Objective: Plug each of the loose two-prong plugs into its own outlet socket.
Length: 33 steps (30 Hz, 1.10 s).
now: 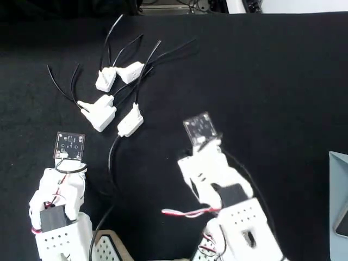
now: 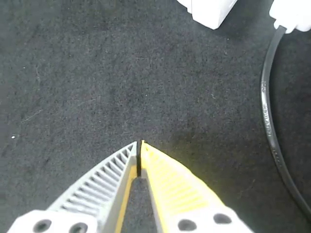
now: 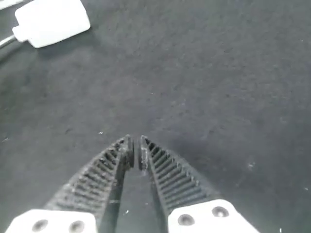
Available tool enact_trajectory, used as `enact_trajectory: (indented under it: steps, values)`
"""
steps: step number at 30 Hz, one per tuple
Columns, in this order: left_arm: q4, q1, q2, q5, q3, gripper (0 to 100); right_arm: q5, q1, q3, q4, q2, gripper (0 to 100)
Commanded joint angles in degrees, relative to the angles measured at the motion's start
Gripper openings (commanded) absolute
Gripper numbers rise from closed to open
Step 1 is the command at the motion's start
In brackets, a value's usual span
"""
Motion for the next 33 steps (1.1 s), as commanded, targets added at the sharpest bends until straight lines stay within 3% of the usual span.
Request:
enact_trajectory:
  steps: [1,4,9,13,18,22,33]
  values:
    - [-1.3,-0.2,-0.1,1.9,-0.9,3,-0.1,2.8,5.1,-1.1,-10.9,1.2]
    - [-1.3,0.8,-0.2,3.8,-1.6,3,-0.1,3.5,8.7,0.7,-17.9,1.2]
    - [-1.4,8.5,-0.2,5.0,-1.5,3,-0.1,3.4,8.3,11.2,-27.4,1.2]
    - [-1.3,10.4,-0.2,7.5,-0.9,3,-0.1,3.3,8.0,19.3,-33.4,1.2]
    - [-1.6,16.1,-0.2,13.4,0.9,3,-0.1,3.5,8.0,21.3,-33.0,1.2]
    - [-8.6,17.1,0.4,13.7,4.2,3,-0.1,3.5,8.0,23.5,-32.7,1.2]
    - [-1.7,23.5,0.0,13.5,4.1,3,0.4,3.5,8.0,33.5,-32.9,1.5]
